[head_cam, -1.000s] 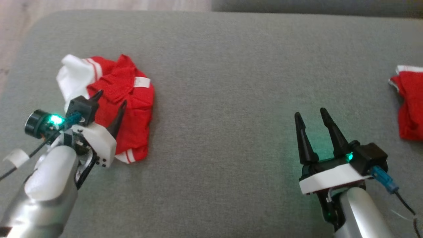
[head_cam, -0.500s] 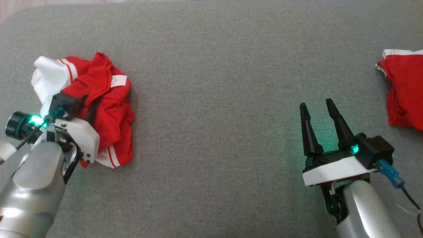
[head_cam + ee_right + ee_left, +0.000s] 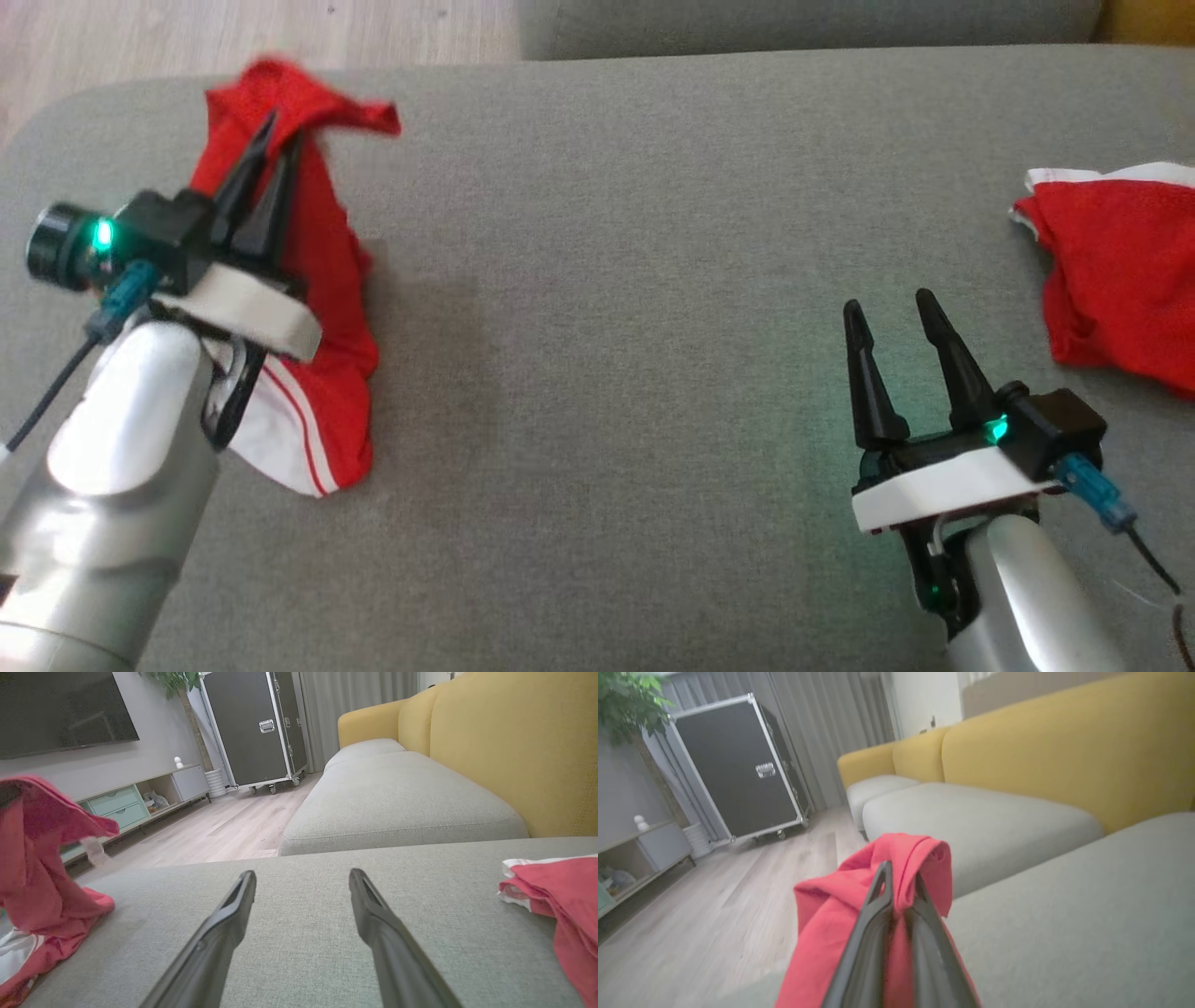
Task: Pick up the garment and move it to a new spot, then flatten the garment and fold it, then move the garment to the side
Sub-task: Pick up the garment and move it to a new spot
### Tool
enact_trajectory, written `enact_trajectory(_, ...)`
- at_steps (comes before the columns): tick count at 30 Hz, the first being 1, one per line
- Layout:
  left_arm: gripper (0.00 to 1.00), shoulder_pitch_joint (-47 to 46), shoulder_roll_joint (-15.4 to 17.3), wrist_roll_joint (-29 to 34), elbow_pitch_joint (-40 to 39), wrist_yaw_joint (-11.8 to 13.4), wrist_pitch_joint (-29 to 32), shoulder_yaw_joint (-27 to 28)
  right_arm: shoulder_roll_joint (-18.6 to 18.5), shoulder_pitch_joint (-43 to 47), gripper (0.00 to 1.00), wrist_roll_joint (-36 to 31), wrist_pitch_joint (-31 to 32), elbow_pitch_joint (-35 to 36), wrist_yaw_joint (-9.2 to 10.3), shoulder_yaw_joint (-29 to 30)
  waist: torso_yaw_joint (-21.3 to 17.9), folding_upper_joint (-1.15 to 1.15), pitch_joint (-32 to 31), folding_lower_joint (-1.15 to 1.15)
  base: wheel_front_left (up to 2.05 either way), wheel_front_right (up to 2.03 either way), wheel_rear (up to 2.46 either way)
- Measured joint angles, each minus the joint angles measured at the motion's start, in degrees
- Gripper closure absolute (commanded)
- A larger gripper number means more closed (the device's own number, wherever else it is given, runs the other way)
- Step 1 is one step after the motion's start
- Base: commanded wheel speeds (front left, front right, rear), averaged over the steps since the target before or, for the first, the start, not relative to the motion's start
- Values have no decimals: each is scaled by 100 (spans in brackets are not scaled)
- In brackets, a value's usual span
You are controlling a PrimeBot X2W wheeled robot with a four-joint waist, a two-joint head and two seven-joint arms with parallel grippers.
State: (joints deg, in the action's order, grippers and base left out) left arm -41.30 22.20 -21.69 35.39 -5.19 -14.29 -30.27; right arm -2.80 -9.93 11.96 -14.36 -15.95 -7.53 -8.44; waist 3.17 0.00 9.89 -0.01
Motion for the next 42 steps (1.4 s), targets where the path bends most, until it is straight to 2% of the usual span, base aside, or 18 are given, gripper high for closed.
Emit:
enact_trajectory(1, 100, 0, 0, 0, 0, 0, 0, 0, 0, 0, 0, 0, 0, 0, 0, 0, 0, 0, 0, 0, 0, 0, 0)
enact_trajectory(2, 100, 5, 18, 24, -436, 24, -9, 57, 0, 1, 0, 16, 0, -10, 0, -27, -48, 0, -40, 0, 0, 0, 0)
enact_trajectory(3, 100, 5, 18, 24, -436, 24, -9, 57, 0, 1, 0, 16, 0, -10, 0, -27, -48, 0, -40, 0, 0, 0, 0)
enact_trajectory(7, 100, 63, 57, 149, -1272, 68, -18, 46, 0, 2, 0, 119, 0, -18, 0, -77, -231, 0, -51, 0, 0, 0, 0)
enact_trajectory(15, 100, 22, -7, 486, -1780, 143, 19, -253, 1, -31, 0, 238, 0, 73, 0, -183, -691, 0, 65, 1, 0, 0, 0)
enact_trajectory(18, 100, -176, -179, 609, -1759, 175, 64, -391, 0, -121, 0, 315, 0, 121, 0, -196, -902, 0, 141, 1, 0, 0, 0)
enact_trajectory(25, 100, -837, -886, 825, -1249, 327, 56, -726, 0, -286, 0, 439, -1, 225, 0, -288, -1406, 0, 309, 1, 0, 0, 0)
enact_trajectory(26, 64, -853, -993, 854, -1138, 339, 53, -782, -1, -286, 0, 476, -1, 226, 0, -288, -1463, 0, 330, 1, 0, 0, 0)
enact_trajectory(27, 12, -856, -1095, 881, -1033, 348, 51, -867, -2, -286, 0, 488, -1, 226, 0, -281, -1512, 0, 351, 1, 0, 0, 0)
enact_trajectory(28, 0, -855, -1193, 886, -893, 310, 52, -961, -1, -287, 0, 489, -1, 229, 0, -282, -1550, 0, 371, 1, 0, 0, 0)
enact_trajectory(31, 0, -814, -1386, 925, -543, 158, 52, -1262, -1, -287, 0, 516, -1, 230, 0, -256, -1581, 0, 397, 2, 0, 0, 0)
enact_trajectory(35, 0, -653, -1429, 915, -364, 115, 1, -1316, -2, -288, 0, 510, -1, 252, 0, -115, -1447, 0, 362, 1, 0, 0, 0)
enact_trajectory(39, 0, -395, -1361, 750, -428, 279, -16, -1065, -1, -285, 0, 454, -1, 255, 0, 20, -1220, 0, 271, 1, 0, 0, 0)
enact_trajectory(42, 0, -83, -1196, 625, -799, 434, -16, -722, -1, -272, 0, 368, -1, 263, 0, 159, -1012, 0, 164, 1, 0, 0, 0)
